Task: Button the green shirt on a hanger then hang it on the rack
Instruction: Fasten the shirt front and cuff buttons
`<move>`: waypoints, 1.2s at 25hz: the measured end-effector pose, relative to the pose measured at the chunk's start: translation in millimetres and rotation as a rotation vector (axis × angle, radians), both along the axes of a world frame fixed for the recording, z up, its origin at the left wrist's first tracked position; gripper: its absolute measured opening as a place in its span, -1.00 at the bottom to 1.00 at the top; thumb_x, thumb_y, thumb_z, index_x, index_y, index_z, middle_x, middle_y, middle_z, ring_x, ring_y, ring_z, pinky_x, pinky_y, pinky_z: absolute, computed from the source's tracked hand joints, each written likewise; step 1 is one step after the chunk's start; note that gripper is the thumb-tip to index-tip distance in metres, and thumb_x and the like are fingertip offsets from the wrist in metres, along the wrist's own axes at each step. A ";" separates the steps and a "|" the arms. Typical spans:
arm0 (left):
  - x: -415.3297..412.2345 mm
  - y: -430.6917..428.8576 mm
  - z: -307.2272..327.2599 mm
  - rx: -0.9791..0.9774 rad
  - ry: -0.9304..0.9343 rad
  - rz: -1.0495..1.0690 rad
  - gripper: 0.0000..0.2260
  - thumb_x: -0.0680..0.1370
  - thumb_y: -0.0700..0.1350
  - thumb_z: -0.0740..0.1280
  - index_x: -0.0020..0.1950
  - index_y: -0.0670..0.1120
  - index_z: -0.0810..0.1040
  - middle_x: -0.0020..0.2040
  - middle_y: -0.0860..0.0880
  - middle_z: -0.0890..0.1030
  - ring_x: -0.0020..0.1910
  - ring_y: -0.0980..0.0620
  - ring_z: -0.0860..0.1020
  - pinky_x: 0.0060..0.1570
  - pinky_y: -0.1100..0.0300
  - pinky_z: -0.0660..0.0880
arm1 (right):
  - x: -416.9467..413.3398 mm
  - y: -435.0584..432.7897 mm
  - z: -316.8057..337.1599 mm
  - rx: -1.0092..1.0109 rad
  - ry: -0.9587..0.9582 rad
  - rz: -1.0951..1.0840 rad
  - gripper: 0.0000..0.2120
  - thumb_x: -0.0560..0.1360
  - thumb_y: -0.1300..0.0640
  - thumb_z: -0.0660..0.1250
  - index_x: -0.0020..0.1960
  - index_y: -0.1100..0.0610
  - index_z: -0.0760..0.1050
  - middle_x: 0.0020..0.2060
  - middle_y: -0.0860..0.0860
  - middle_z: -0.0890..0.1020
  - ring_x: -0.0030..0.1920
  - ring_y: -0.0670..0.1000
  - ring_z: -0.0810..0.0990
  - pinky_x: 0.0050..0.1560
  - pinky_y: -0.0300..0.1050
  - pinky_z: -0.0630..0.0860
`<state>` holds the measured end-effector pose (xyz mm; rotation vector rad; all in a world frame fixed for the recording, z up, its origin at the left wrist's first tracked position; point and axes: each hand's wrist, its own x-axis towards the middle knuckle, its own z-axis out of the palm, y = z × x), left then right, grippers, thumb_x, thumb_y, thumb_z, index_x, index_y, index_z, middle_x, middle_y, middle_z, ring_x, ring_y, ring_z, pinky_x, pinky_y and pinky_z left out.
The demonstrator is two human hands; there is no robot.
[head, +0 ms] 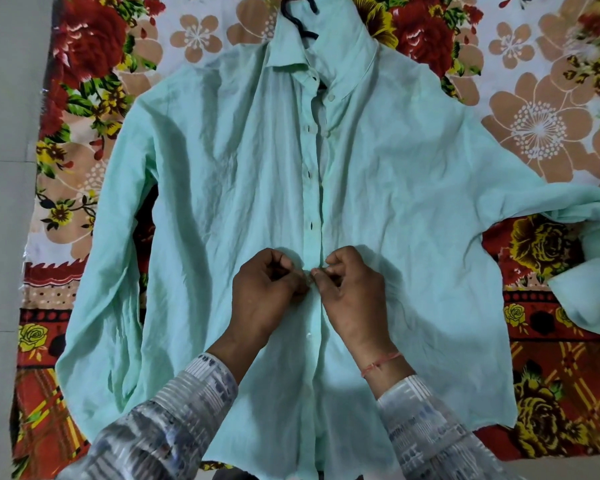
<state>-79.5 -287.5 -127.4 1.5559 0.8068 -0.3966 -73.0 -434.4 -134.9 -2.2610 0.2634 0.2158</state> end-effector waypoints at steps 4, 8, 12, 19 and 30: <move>22.2 14.0 2.2 0.051 -0.063 0.007 -0.84 0.50 -0.33 0.47 -0.15 -0.09 0.59 -0.23 -0.12 0.71 -0.20 -0.21 0.73 -0.03 -0.16 0.73 | 16.2 -8.7 5.1 0.048 -0.031 -0.171 -0.93 0.59 0.16 0.42 -0.07 0.06 0.65 -0.25 -0.10 0.71 -0.21 -0.11 0.69 -0.09 -0.19 0.61; 56.3 2.5 9.1 0.181 -0.203 -0.135 -0.83 0.47 -0.28 0.45 -0.14 -0.01 0.58 -0.22 -0.02 0.70 -0.20 -0.07 0.67 -0.13 0.05 0.65 | 48.7 1.8 15.4 0.096 -0.031 -0.174 -0.87 0.56 0.21 0.44 0.04 0.05 0.73 -0.13 -0.12 0.76 -0.11 -0.15 0.73 0.04 -0.22 0.64; 83.5 -14.2 3.8 0.396 -0.257 -0.310 -0.83 0.44 -0.14 0.51 -0.11 -0.05 0.52 -0.27 0.05 0.62 -0.27 0.04 0.59 -0.28 0.14 0.49 | 77.6 6.2 6.0 0.091 0.074 -0.121 -0.83 0.59 0.22 0.39 0.07 0.06 0.74 -0.07 -0.13 0.77 -0.04 -0.19 0.73 0.15 -0.13 0.67; 80.4 5.5 -1.8 0.369 -0.094 -0.274 -0.88 0.41 -0.17 0.51 -0.20 -0.01 0.59 -0.28 0.06 0.65 -0.23 0.01 0.65 -0.16 0.08 0.62 | 66.0 -1.0 -5.0 0.058 -0.032 0.026 -0.83 0.48 0.28 0.47 0.02 0.09 0.71 -0.14 -0.07 0.73 -0.10 -0.14 0.72 0.03 -0.30 0.62; 74.4 9.7 -2.0 -0.038 -0.008 0.011 -0.75 0.47 -0.36 0.56 -0.22 -0.07 0.59 -0.25 -0.10 0.66 -0.22 -0.07 0.66 0.05 -0.10 0.71 | 74.6 2.9 0.6 -0.074 -0.001 0.183 -0.88 0.47 0.14 0.40 -0.23 0.09 0.66 -0.34 0.00 0.70 -0.25 0.04 0.69 -0.15 0.01 0.63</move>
